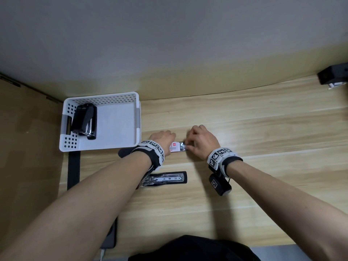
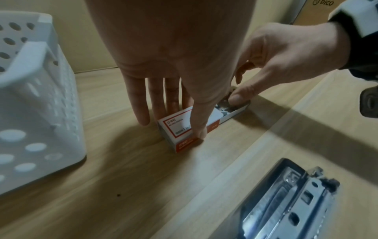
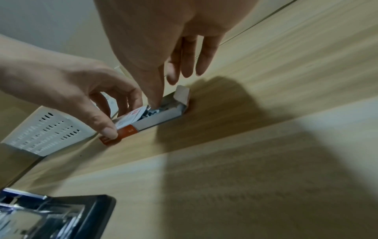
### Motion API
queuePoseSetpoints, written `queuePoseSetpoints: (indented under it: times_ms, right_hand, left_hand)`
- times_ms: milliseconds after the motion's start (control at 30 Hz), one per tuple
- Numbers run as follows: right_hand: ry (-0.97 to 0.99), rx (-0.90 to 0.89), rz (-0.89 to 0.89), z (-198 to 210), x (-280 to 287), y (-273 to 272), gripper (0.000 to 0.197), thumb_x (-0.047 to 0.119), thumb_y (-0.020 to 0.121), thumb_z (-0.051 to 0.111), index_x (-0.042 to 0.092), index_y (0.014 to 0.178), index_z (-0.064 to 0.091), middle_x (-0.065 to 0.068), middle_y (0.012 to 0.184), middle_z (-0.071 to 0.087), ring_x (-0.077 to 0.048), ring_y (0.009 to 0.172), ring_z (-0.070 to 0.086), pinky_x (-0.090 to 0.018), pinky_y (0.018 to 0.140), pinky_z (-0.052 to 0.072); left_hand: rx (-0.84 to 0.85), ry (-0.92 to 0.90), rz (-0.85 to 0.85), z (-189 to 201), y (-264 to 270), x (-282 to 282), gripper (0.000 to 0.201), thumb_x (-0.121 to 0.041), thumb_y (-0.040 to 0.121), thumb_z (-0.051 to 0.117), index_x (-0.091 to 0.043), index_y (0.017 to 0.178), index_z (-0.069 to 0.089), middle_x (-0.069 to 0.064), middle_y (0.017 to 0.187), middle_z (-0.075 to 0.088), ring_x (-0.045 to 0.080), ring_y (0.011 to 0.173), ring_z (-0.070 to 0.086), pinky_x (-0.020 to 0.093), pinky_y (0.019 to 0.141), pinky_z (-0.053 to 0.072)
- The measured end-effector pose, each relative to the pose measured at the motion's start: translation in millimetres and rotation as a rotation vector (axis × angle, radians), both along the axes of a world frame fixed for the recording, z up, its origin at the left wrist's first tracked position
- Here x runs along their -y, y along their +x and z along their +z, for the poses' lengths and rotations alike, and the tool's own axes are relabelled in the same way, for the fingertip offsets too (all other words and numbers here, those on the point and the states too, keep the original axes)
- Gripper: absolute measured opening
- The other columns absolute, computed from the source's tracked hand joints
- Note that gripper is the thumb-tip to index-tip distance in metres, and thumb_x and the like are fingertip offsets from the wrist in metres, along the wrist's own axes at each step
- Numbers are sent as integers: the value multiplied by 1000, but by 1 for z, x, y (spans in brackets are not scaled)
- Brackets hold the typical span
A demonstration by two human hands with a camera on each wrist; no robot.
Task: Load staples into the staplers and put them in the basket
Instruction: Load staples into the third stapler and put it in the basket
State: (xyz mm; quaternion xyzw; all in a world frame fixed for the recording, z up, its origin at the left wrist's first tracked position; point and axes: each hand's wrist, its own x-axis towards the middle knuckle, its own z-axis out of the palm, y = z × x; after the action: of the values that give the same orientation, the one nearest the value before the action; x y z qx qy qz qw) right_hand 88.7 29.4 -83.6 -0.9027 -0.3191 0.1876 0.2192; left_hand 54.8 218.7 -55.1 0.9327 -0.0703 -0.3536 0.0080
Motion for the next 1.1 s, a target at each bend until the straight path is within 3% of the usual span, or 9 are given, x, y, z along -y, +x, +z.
queuePoseSetpoints:
  times_ms: [100, 333, 667, 833, 967, 1100]
  right_hand:
    - [-76, 15, 14, -3, -5, -1, 22, 42, 72, 76, 27, 87, 73, 5, 102, 56, -19, 99, 45, -33, 78, 45]
    - [-87, 63, 42, -5, -1, 0, 18, 35, 70, 76, 25, 84, 74, 3, 100, 57, -22, 97, 47, -38, 75, 48]
    - [1, 61, 34, -8, 26, 1, 19, 40, 73, 68, 22, 78, 70, 7, 93, 59, -18, 89, 48, -33, 71, 47]
    - [91, 46, 0, -1, 28, -5, 14, 38, 70, 71, 25, 73, 65, 9, 93, 57, -16, 87, 47, -30, 70, 45]
    - [133, 42, 11, 12, 23, -23, 20, 42, 70, 76, 25, 72, 66, 11, 91, 56, -14, 87, 47, -26, 66, 42]
    - [131, 18, 73, 18, 22, -47, 21, 45, 72, 70, 24, 74, 67, 11, 92, 58, -14, 90, 47, -29, 69, 45]
  left_hand:
    - [-8, -2, 5, -1, 0, -1, 40, -25, 85, 69, -16, 118, 49, 5, 116, 55, 27, 107, 55, 35, 74, 40]
    - [-32, -3, 1, -1, 6, -1, 45, -29, 82, 74, -15, 117, 49, 4, 116, 55, 25, 107, 55, 33, 72, 38]
    - [-71, 6, 4, 1, 10, 0, 43, -32, 80, 76, -16, 110, 50, 3, 110, 57, 24, 99, 57, 33, 71, 43]
    - [-90, -29, 41, 12, 9, -5, 41, -35, 80, 74, -18, 110, 53, 0, 109, 58, 23, 97, 58, 37, 78, 51]
    - [-85, -42, 56, 29, 4, -21, 37, -37, 83, 68, -19, 112, 54, -1, 108, 58, 23, 94, 58, 35, 73, 49]
    - [-67, -69, 89, 48, -9, -34, 26, -33, 89, 61, -18, 110, 57, 0, 108, 62, 20, 92, 57, 31, 73, 46]
